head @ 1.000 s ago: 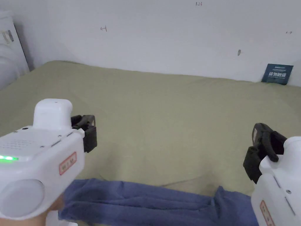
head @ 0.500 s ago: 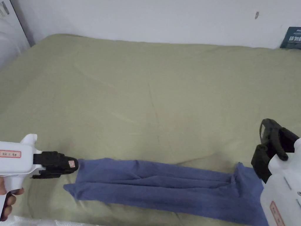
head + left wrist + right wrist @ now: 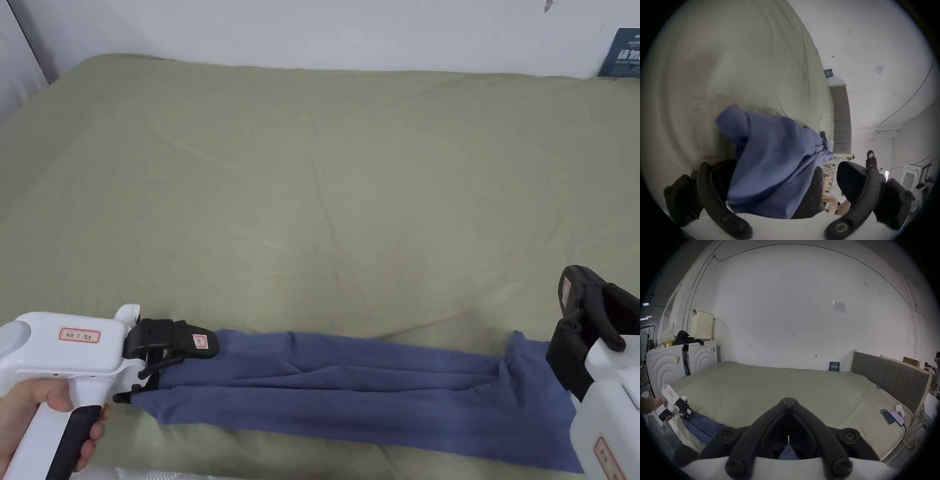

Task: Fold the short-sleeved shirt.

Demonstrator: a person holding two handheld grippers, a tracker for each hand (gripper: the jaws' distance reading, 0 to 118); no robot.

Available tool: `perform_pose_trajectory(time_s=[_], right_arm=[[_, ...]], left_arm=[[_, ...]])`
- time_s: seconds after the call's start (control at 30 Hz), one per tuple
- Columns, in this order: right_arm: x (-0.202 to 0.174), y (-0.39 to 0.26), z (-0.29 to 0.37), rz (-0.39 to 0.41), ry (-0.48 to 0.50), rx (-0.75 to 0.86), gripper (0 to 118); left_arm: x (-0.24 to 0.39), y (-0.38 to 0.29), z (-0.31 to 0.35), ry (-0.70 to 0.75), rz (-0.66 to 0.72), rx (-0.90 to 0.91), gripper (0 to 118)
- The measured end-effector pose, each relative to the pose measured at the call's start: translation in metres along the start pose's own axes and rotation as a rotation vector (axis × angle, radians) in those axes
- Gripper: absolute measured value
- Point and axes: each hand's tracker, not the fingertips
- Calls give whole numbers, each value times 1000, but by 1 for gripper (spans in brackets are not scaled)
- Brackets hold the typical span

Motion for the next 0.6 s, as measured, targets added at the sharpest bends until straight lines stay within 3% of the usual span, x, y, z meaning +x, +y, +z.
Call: perform_pose_trajectory(time_s=[0.17, 0.2, 0.23, 0.27, 0.33, 0.53, 0.6], right_arm=[[3, 2, 3, -14, 4, 2, 0], [4, 2, 4, -16, 5, 3, 0], [4, 2, 5, -15, 8, 3, 0], [5, 2, 5, -12, 12, 0, 0], [7, 3, 7, -14, 16, -1, 0], [17, 8, 10, -28, 18, 10, 0], [19, 8, 11, -29, 9, 12, 0]], left_arm=[[18, -8, -9, 7, 7, 23, 111], [22, -9, -6, 19, -1, 43, 90], [27, -10, -9, 104, -12, 61, 42], [30, -13, -10, 211, -30, 72, 6], [33, -19, -12, 151, -23, 31, 6], [27, 1, 39, 245, -60, 183, 6], [23, 5, 65, 233, 7, 204, 6]])
